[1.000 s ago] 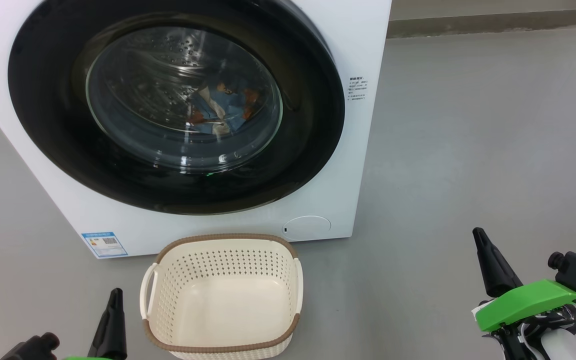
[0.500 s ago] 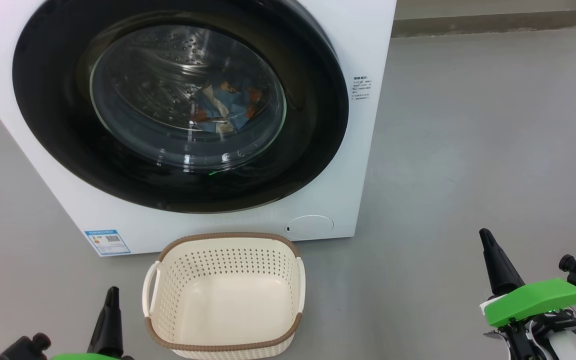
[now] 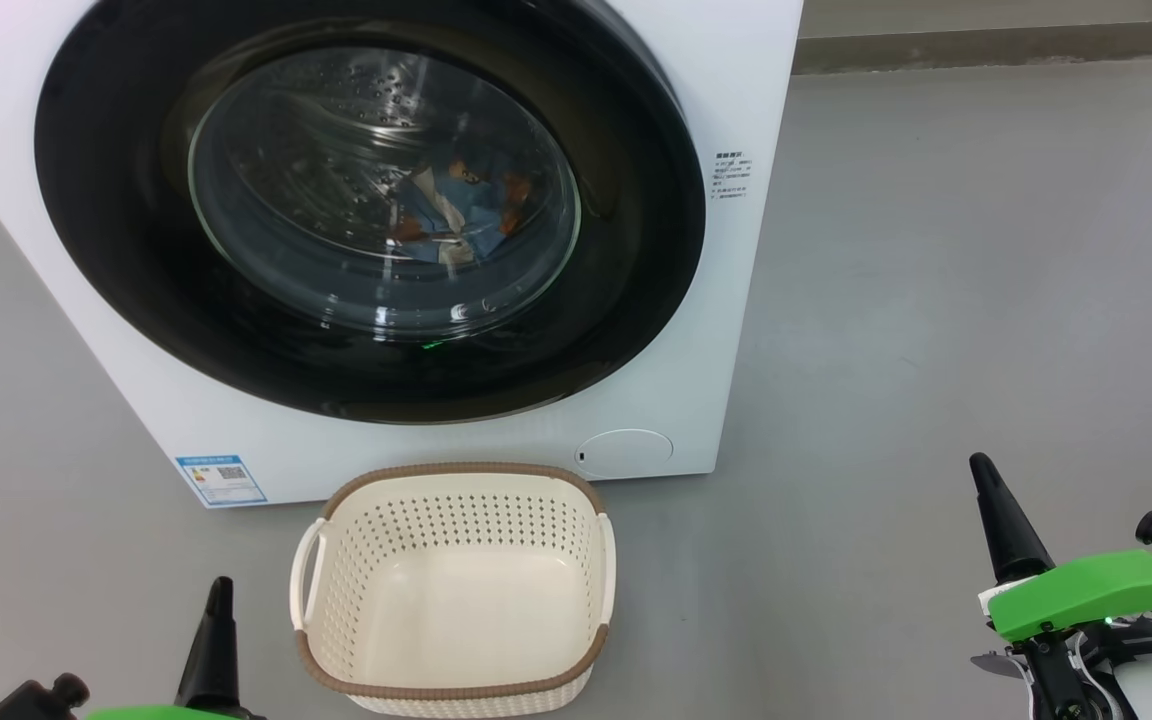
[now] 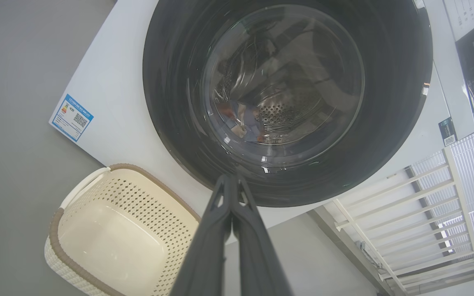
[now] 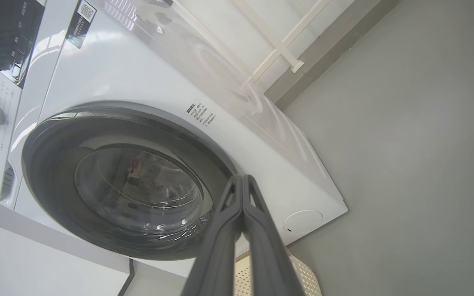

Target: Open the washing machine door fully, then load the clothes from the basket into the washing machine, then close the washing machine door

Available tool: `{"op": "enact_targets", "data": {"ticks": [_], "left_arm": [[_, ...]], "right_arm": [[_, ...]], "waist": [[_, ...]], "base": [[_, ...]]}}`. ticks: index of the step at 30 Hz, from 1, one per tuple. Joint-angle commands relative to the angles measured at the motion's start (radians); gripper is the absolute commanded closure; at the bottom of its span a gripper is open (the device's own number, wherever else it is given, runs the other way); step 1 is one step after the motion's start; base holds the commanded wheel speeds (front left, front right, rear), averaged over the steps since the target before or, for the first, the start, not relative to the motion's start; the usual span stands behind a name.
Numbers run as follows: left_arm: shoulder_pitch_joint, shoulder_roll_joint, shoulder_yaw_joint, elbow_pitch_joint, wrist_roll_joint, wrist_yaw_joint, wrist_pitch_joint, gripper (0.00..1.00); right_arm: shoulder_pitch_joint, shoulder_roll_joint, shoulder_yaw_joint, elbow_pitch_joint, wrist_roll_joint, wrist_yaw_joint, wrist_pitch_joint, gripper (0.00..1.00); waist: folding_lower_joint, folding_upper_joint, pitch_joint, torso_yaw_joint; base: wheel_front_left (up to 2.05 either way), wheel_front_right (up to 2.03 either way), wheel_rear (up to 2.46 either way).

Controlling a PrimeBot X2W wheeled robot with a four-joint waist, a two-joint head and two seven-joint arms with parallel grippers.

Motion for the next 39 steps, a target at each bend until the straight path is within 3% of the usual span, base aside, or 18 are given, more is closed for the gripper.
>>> {"op": "enact_targets", "data": {"ticks": [1,39], "left_arm": [[-0.045,0.006,0.028,-0.022,-0.028,-0.009,0.009,1.0],[-0.065,-0.032,0.108,-0.023,-0.351,-0.024,0.116,1.0]], "right_arm": [[-0.014,-0.002,-0.003,-0.032,0.029,-0.001,0.006,1.0],[0.006,0.061,-0.106,-0.063,0.357,-0.002,0.118,1.0]], "waist": [[-0.0001,0.0,0.0,0.001],[-0.0001,0.0,0.005,0.026]], "base": [[0.0,0.0,0.0],[0.0,0.0,0.0]]}}
